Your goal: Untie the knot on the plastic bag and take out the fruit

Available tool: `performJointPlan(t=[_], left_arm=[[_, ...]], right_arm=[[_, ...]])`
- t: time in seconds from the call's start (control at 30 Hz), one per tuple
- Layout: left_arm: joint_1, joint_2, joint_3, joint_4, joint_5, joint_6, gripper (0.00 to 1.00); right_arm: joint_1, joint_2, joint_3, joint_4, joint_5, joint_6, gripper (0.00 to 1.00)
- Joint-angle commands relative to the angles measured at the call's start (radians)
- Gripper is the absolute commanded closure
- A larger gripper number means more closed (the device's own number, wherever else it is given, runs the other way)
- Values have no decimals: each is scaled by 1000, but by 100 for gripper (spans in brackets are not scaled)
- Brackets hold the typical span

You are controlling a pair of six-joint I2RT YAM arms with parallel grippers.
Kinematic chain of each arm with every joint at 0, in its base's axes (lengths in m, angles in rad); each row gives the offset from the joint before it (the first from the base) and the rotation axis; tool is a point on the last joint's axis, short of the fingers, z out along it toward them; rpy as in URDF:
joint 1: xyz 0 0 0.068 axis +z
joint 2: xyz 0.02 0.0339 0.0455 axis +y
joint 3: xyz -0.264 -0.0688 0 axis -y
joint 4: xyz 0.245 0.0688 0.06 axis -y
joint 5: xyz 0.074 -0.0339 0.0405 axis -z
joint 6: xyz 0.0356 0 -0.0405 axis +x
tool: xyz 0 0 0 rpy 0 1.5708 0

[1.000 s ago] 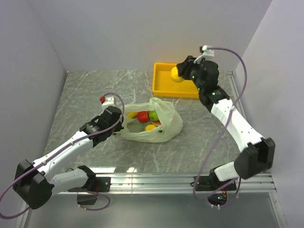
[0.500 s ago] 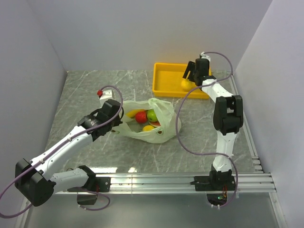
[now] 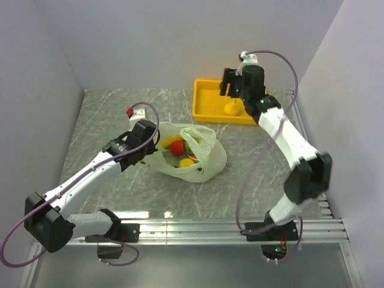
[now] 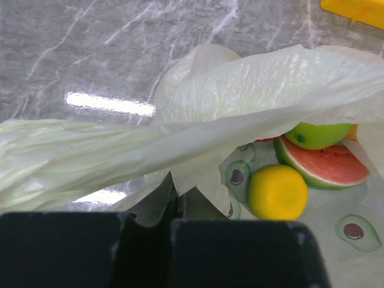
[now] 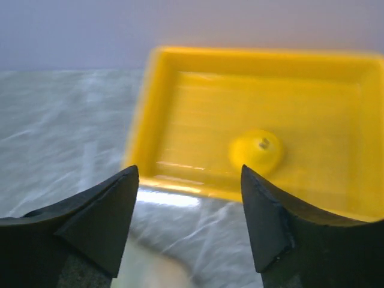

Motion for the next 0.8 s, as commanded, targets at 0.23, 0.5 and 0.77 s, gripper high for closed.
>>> performJointPlan(t=[0.23,0.5,0.77], left_arm=[[4,-41,-62,108,77,49,99],[4,-110,-146,139,95,58,99],[4,-159,-265,200,204,31,99]], right_arm=[[575,-401,-156,-112,-10,-64,53],[653,-321,-448,-37,-102,154,55],[552,-409,-856,83,206,369,52]])
